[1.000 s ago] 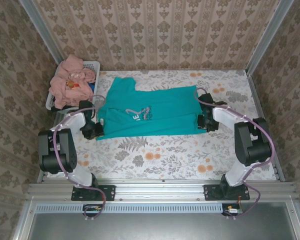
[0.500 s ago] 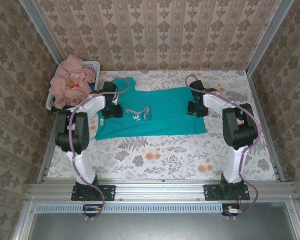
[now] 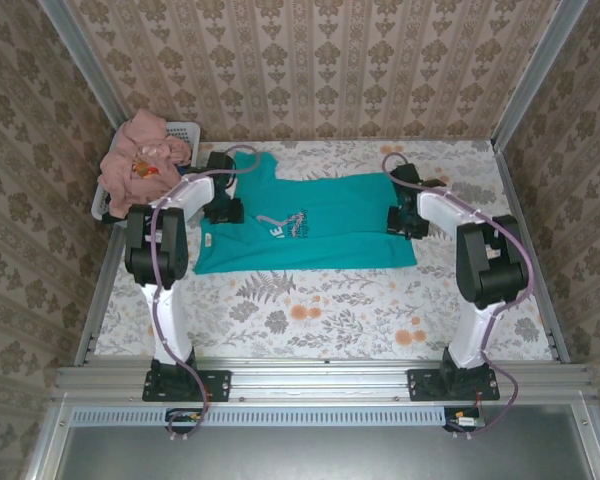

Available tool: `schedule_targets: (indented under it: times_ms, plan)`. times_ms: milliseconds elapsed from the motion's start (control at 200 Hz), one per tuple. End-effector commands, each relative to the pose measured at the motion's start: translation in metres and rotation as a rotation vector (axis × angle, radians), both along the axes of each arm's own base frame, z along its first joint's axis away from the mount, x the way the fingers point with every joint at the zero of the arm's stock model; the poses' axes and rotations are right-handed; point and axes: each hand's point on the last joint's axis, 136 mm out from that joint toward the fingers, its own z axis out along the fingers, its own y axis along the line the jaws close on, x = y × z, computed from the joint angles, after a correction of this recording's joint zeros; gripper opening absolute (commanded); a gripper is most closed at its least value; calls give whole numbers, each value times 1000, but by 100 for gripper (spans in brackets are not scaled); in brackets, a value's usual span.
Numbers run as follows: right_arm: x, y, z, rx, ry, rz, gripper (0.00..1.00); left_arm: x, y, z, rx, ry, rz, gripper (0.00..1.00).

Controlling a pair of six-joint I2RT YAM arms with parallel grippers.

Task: Fold and stack the t-shirts

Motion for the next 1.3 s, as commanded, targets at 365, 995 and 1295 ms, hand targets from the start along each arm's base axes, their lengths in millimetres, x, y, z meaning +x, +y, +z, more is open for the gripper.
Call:
schedule_targets:
  times_ms: [365,995,1295]
  plan:
    - [-64,-10,-49,2,177,-73,49,-136,7,-28,-23,98,41,46]
    - [7,-29,45,19,-90,-47,72,-52,-6,91,-75,-167,2,58]
    - [131,-25,51,-4,-181,-4,70,130,-29,93,-163,-272,-5,57]
